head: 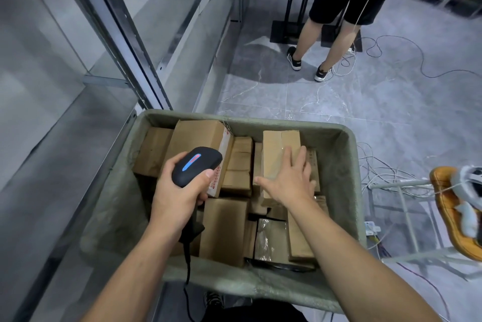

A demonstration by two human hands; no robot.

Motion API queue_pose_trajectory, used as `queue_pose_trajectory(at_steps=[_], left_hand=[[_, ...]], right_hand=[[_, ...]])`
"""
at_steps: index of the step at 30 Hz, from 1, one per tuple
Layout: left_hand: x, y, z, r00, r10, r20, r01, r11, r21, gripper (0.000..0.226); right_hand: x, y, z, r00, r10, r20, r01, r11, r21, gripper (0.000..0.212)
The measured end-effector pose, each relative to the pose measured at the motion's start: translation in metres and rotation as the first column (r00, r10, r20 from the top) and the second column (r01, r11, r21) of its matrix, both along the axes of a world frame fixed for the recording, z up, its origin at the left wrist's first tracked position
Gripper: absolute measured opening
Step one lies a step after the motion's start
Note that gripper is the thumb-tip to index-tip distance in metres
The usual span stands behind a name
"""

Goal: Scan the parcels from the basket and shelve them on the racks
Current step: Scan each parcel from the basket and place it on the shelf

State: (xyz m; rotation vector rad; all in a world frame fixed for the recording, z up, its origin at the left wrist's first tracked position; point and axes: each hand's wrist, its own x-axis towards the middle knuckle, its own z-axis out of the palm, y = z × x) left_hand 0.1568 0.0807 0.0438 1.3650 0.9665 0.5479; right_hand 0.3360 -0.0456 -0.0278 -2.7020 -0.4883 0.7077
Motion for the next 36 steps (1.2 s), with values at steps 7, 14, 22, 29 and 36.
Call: queue_pose_trajectory(at_steps=[7,14,22,29,36], left_hand=[[-0.005,0.004,0.003,1.000,-0.015,0.023,0.015,1.000,0.006,0.041],[-0.001,-0.001,0.005,0.999,-0.031,0.015,0.031,1.000,-0.004,0.048],[0.011,-0.017,0.004,0.999,-0.037,0.024,0.037,0.999,-0.023,0.042],[0.011,-0.031,0.003,0.999,0.004,-0.043,-0.003,1.000,0.023,0.046],[0.003,-0.043,0.009,0.998,0.033,-0.050,-0.030,0.998,0.051,0.058]], right_hand=[[0.004,-0.018,-0.007,0.964,-0.136,-0.227,0.222,0.881,0.418,0.096],[0.007,-0.041,-0.023,0.880,-0.200,-0.430,0.426,0.733,0.531,0.093],[0.024,-0.052,-0.043,0.785,-0.150,-0.601,0.507,0.712,0.486,0.059],[0.029,-0.051,-0.048,0.765,-0.098,-0.637,0.519,0.680,0.518,0.066],[0.036,-0.047,-0.039,0.792,-0.017,-0.610,0.431,0.722,0.541,0.075]])
